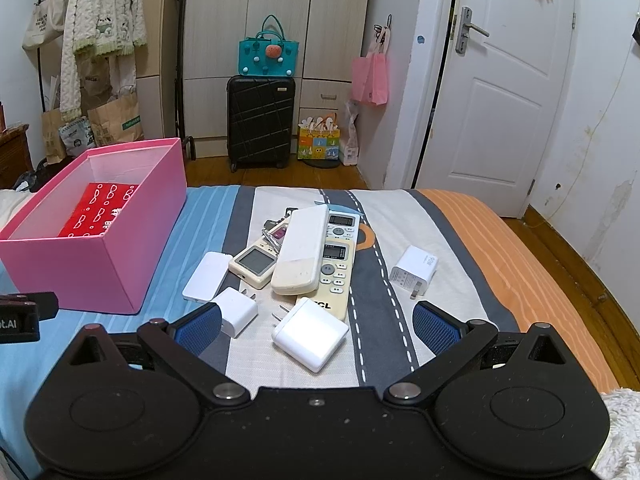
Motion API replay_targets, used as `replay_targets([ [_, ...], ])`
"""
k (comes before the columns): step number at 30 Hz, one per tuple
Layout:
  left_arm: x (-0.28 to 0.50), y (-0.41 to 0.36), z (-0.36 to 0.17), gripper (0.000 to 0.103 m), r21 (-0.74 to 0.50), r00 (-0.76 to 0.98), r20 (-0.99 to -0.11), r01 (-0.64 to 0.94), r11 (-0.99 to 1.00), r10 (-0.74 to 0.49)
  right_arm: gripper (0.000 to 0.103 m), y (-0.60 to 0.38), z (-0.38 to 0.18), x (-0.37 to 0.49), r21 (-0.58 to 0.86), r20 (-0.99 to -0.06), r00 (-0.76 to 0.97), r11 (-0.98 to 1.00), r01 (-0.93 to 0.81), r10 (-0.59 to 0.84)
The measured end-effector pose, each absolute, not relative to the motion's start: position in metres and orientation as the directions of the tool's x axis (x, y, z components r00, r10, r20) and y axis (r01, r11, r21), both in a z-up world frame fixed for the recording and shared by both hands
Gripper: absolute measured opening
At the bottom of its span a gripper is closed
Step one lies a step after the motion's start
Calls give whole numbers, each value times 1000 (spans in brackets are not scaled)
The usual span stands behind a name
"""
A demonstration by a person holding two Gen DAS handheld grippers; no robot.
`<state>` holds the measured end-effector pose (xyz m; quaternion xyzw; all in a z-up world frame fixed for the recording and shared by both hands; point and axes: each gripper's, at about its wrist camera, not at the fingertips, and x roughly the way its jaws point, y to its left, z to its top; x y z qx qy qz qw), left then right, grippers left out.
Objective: Organize rigid objects
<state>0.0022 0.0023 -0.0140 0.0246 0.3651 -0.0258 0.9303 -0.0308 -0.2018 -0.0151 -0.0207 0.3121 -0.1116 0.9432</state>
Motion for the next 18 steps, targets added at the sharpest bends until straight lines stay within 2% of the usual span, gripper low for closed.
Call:
replay_targets([
  [7, 2, 4, -12, 103, 3, 711, -701, 86, 996, -59, 103, -203, -16, -31, -109, -578, 782, 972, 207, -232],
  [10, -2, 6, 1, 103, -19, 723, -684, 114, 993, -96, 103, -211, -15, -34, -59, -549, 809, 975, 212, -209],
  [13, -3, 3, 19, 103, 34, 743, -666, 116, 993, -64, 103, -226, -5, -35, 43, -543, 831, 984, 174, -123],
  [18, 16, 7, 32, 103, 81, 716, -697, 143, 986, -46, 103, -249, 26, -21, 144, -573, 819, 987, 74, 22],
])
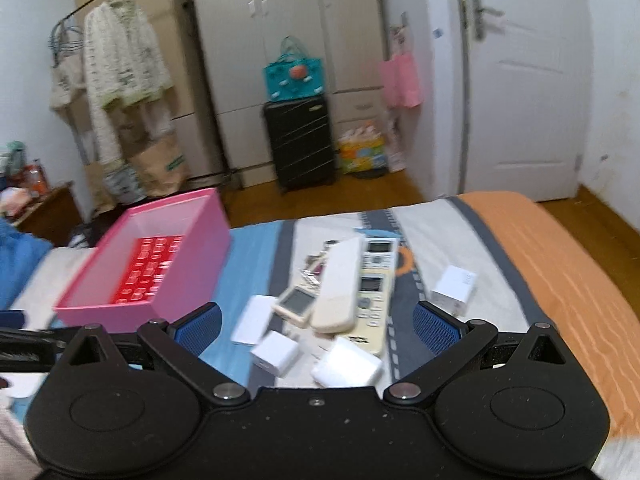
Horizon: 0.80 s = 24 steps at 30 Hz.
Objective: Organize rigid objects
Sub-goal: 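Reach the right gripper to the white remote and grasp it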
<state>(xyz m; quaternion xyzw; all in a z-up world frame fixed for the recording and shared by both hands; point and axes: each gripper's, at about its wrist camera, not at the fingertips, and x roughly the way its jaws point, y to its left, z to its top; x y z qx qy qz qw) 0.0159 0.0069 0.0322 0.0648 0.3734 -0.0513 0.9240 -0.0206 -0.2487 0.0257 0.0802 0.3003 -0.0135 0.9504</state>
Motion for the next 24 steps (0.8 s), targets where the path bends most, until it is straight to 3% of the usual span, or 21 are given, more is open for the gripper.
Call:
replay_targets([
  [3, 40, 12, 31, 103, 119, 672, -740, 175, 977, -30, 103, -260, 41, 2, 179, -623, 770, 983, -31, 138],
  [9, 89, 34, 26, 100, 72, 573, -818, 191, 979, -51, 102, -273, 34, 55, 186, -770, 613, 981, -48, 176],
  [11, 101, 42, 29, 100, 59, 569, -820, 183, 981, -56, 97, -277, 23, 70, 213, -803, 565, 977, -29, 192],
  [17, 138, 61, 33, 100, 33, 554, -831, 125, 992, -43, 93, -272, 3, 115, 188, -854, 493, 982, -8, 167],
  [21, 167, 60, 22, 100, 43, 533, -846, 128, 991, -32, 92, -261, -5, 153, 88, -873, 481, 996, -7, 80],
  [24, 188, 63, 14, 100, 48, 509, -861, 106, 993, -13, 92, -269, -16, 179, 152, -881, 459, 987, 51, 112],
])
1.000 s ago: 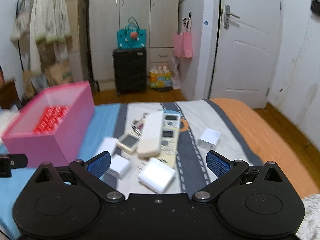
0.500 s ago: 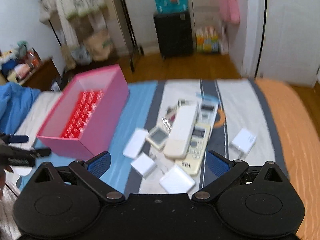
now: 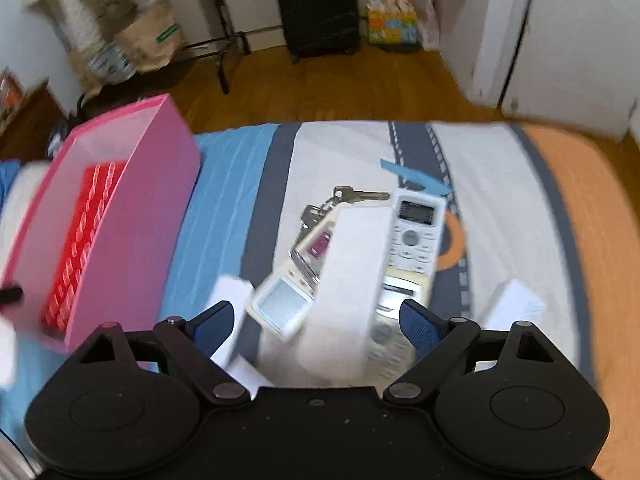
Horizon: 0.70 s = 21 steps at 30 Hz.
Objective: Organize rigid objects
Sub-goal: 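Reach the right gripper to the white remote and grasp it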
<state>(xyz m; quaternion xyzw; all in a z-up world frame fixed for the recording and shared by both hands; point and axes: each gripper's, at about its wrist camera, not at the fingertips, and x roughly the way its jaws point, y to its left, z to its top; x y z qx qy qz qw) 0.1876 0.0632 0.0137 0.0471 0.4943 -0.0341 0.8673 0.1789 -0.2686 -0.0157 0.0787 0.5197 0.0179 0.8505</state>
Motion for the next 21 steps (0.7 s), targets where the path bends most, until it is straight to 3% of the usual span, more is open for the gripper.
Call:
replay_targets([
  [6, 222, 83, 12, 100, 43, 538, -843, 59, 997, 4, 85, -281, -41, 189, 214, -873, 471, 966, 144, 123],
  [10, 240, 107, -1, 100, 9, 535, -845, -3, 1000, 9, 71, -283, -56, 189, 210, -889, 440, 968, 141, 128],
  [13, 247, 118, -13, 99, -24, 522, -852, 28, 999, -35, 68, -289, -63, 194, 204, -887, 447, 967, 152, 117],
  [14, 249, 121, -17, 95, -29, 515, -856, 35, 999, -43, 57, -291, -67, 197, 201, -889, 443, 967, 154, 114],
  [16, 250, 123, -24, 78, -22, 494, -869, 12, 1000, -25, 47, -292, -70, 200, 180, -892, 441, 973, 146, 99],
  [21, 254, 121, -30, 60, -9, 490, -872, 33, 999, -24, 30, -296, -64, 198, 249, -872, 460, 960, 126, 166],
])
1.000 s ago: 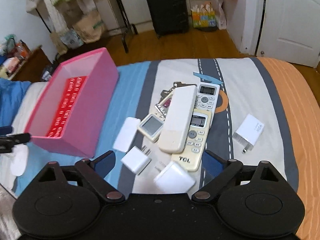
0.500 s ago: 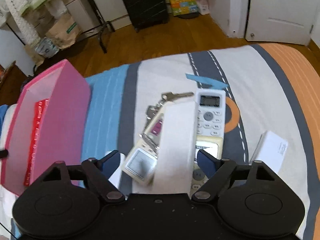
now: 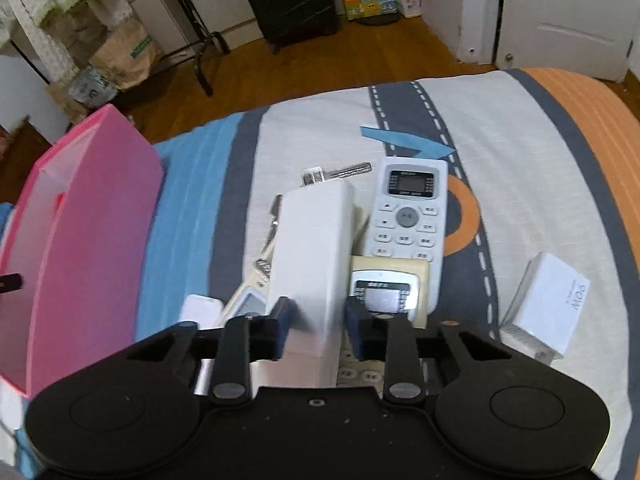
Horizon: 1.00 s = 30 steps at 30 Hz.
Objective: Organize rigid objects
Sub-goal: 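Reach the right gripper to the white remote and grasp it, then lift the white remote with the right gripper while the left gripper clamps the pink box wall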
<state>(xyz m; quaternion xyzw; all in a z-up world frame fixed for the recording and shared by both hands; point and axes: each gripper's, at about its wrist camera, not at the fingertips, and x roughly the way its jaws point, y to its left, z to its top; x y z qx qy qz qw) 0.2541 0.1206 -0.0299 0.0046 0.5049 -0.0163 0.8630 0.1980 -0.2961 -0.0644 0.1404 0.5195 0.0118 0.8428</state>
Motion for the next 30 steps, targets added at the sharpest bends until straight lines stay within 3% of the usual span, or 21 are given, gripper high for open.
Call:
replay_targets([
  [2, 258, 123, -33, 46, -9, 482, -876, 40, 999, -27, 23, -295, -62, 196, 283, -858, 474, 953, 113, 199],
  [3, 260, 125, -36, 31, -19, 477, -878, 44, 999, -37, 22, -295, -60, 196, 307, -850, 477, 946, 101, 225],
  [7, 264, 128, -45, 13, -6, 462, -886, 48, 999, -27, 20, -286, -61, 198, 367, -830, 468, 929, 47, 304],
  [14, 271, 134, -59, 5, -11, 455, -890, 26, 1000, -22, 25, -283, -74, 205, 372, -835, 452, 927, 41, 315],
  [15, 271, 135, -59, 4, -22, 461, -887, 24, 999, -31, 28, -282, -76, 205, 363, -840, 447, 931, 40, 308],
  [17, 271, 136, -58, 3, -32, 469, -882, 39, 999, -47, 44, -283, -80, 206, 346, -850, 437, 937, 43, 294],
  [25, 268, 136, -56, 2, -44, 501, -862, 68, 997, -72, 60, -278, -98, 211, 368, -860, 386, 930, 20, 333],
  [30, 267, 138, -56, 3, -66, 501, -860, 83, 994, -98, 15, -277, -75, 196, 372, -828, 445, 928, -23, 343],
])
